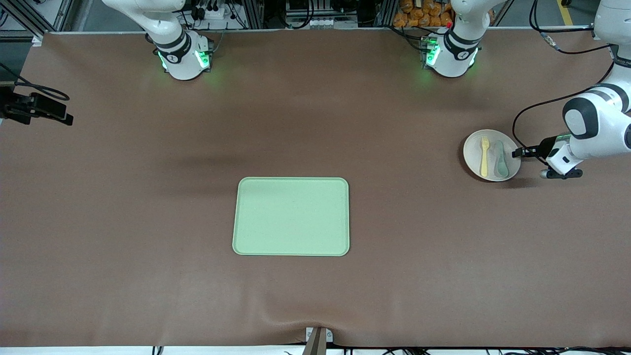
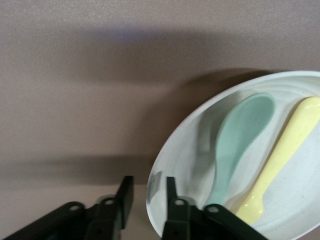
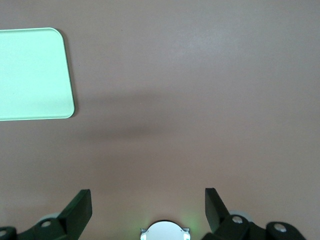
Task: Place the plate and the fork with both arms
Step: 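Lower the left gripper and grasp the white plate's rim, then carry the plate with the left gripper onto the green tray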
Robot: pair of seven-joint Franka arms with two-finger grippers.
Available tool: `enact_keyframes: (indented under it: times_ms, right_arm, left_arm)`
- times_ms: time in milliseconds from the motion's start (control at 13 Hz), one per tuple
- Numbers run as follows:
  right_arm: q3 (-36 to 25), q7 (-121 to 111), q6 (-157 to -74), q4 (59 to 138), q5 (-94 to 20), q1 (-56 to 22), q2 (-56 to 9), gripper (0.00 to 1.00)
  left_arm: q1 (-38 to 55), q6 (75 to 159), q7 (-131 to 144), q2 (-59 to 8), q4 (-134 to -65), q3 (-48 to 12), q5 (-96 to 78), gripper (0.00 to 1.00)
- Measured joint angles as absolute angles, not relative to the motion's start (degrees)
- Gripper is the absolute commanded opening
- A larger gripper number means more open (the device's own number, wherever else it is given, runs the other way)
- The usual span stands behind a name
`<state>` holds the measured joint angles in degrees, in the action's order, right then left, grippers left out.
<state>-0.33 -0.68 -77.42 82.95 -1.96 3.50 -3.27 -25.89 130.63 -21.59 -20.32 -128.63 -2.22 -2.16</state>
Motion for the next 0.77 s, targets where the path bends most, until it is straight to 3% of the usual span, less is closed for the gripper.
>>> enact_keyframes:
  times_ms: [385, 769]
  right_arm:
    - [-0.32, -0.68, -77.53, 82.96, -1.97, 2.97, -3.77, 1.00]
    - [-0.32, -0.68, -77.58, 82.96, -1.97, 2.90, -3.77, 1.00]
  left_arm:
    - [-25.89, 130.60, -21.69, -20.41, -128.66, -2.24, -2.28, 0.00]
    - [-25.94, 130.44, -22.91, -20.21, -128.21, -3.70, -2.55, 0.00]
